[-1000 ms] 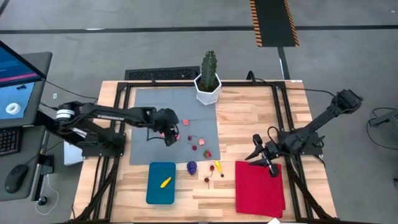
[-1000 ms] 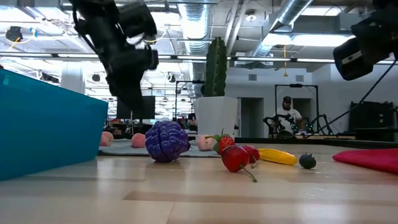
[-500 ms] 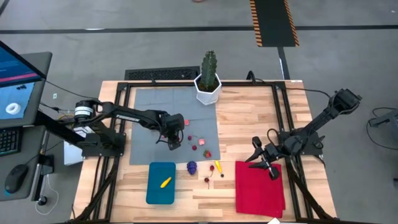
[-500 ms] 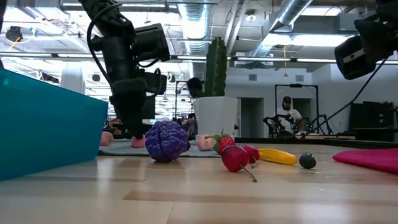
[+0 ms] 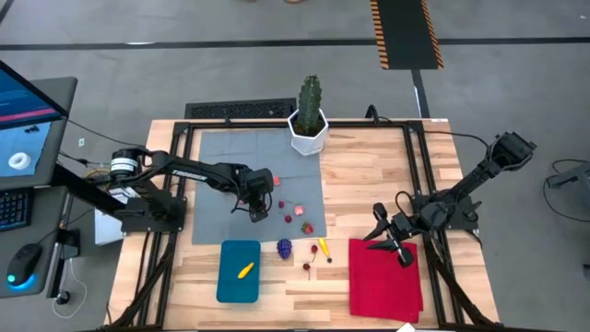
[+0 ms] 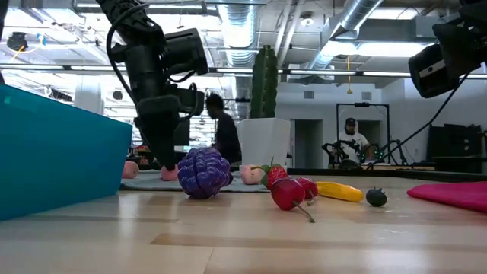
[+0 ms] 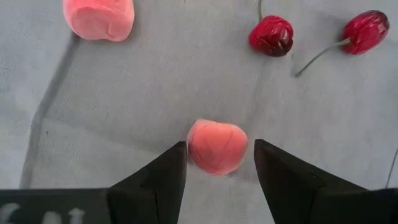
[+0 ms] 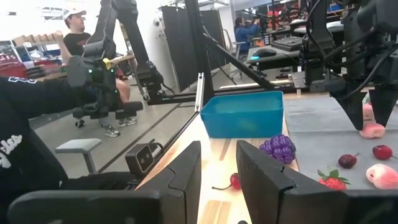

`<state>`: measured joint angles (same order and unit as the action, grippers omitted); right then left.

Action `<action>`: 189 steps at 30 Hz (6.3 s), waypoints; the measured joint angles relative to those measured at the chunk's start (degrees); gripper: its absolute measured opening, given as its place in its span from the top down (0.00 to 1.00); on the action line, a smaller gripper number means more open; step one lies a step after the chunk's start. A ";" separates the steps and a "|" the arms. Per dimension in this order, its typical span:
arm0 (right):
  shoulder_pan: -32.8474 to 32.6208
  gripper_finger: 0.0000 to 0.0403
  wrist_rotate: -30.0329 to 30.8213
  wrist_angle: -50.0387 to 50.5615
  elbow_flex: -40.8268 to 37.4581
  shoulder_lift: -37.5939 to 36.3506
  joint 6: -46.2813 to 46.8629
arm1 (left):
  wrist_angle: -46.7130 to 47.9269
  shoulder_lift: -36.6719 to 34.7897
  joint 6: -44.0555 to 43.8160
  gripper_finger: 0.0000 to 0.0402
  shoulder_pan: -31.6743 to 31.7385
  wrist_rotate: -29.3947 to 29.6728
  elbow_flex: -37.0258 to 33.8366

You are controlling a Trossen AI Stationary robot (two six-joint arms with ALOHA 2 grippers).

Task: Pick and placing Produce into tupperware
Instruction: Put the peach into the blue bin, then put the strawberry into the blue bin

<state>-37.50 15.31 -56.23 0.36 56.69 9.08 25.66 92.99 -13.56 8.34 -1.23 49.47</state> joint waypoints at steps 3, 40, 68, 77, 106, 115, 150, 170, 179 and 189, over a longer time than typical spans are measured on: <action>0.00 0.70 0.00 0.00 0.00 0.00 0.00 | -0.02 0.44 0.01 0.57 0.13 -0.01 0.01; 0.00 0.70 0.02 -0.33 0.07 0.00 0.00 | 17.46 -8.11 8.00 0.70 -17.59 19.01 13.53; 0.13 0.70 2.99 0.00 0.11 0.00 1.09 | 25.34 -11.35 0.41 0.70 -52.18 83.17 13.51; 0.13 0.70 2.99 0.00 0.11 0.00 1.46 | 26.43 -13.33 -33.31 0.70 -54.86 63.99 13.51; 0.65 0.70 3.21 -0.02 0.11 0.00 1.75 | 5.42 -13.25 -60.30 0.70 -55.52 26.50 -4.34; 3.49 0.70 4.16 0.06 0.13 0.00 1.03 | 0.21 -13.22 -59.30 0.70 -54.84 24.12 -7.29; 4.02 0.63 4.26 -1.15 0.13 0.00 3.07 | -0.35 -13.22 -50.44 0.41 -53.34 31.52 -7.22; 19.32 0.58 -6.39 11.31 14.31 4.04 2.33 | -3.23 -40.52 -35.12 0.42 -66.49 70.83 -15.49; 24.12 0.58 -8.02 35.50 28.92 12.30 2.01 | -4.61 -54.92 -26.66 0.43 -66.49 69.50 -21.92; 26.95 0.60 -10.75 39.41 38.43 22.53 -1.40 | -29.81 -67.66 4.84 0.43 -58.94 55.56 -31.67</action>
<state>-10.55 4.57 -16.81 38.79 79.22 7.68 -4.16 25.33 -8.72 -50.61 54.32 17.80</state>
